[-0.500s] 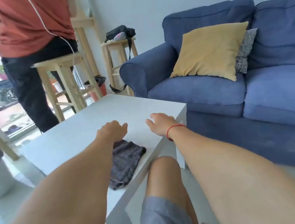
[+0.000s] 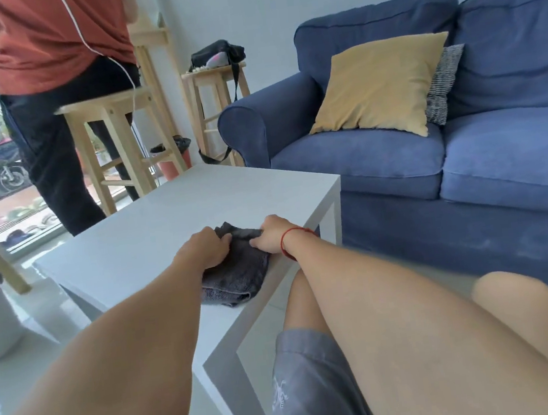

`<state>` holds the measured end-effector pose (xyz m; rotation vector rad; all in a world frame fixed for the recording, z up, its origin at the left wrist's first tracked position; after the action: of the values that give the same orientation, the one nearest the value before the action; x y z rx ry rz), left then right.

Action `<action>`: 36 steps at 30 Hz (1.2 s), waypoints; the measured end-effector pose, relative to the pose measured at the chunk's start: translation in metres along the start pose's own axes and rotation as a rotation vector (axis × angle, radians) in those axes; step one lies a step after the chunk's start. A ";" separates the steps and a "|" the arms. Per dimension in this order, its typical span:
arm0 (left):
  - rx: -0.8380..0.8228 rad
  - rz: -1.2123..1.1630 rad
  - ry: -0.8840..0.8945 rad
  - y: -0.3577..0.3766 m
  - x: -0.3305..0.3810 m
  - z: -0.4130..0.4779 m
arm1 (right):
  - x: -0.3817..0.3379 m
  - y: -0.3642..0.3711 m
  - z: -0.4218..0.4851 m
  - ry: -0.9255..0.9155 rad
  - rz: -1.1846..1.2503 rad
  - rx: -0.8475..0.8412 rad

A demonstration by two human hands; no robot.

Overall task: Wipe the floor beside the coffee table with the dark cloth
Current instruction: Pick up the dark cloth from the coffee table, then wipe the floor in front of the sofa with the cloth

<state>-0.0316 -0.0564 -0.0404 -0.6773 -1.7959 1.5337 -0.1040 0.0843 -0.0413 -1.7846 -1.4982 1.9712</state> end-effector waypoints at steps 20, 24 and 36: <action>0.000 -0.608 0.355 0.065 0.319 0.001 | 0.224 -0.211 -0.053 0.315 0.301 0.905; -0.171 -0.561 0.327 0.139 0.348 0.018 | 0.293 -0.195 -0.038 0.428 0.328 0.871; -0.532 -0.397 0.195 0.359 0.376 0.067 | 0.464 -0.095 0.042 0.698 0.226 0.582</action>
<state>-0.3370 0.2458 -0.3399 -0.6348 -2.0469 0.7081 -0.3320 0.4016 -0.3123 -2.0700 -0.4721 1.3855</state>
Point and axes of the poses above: each hand's wrist, its own z-axis towards the middle knuckle, its own y-axis out of the palm, x = y × z, the point moved 9 cm from there along z, towards the middle knuckle, and after that the axes turned 5 degrees about z, right-handed, at the moved point
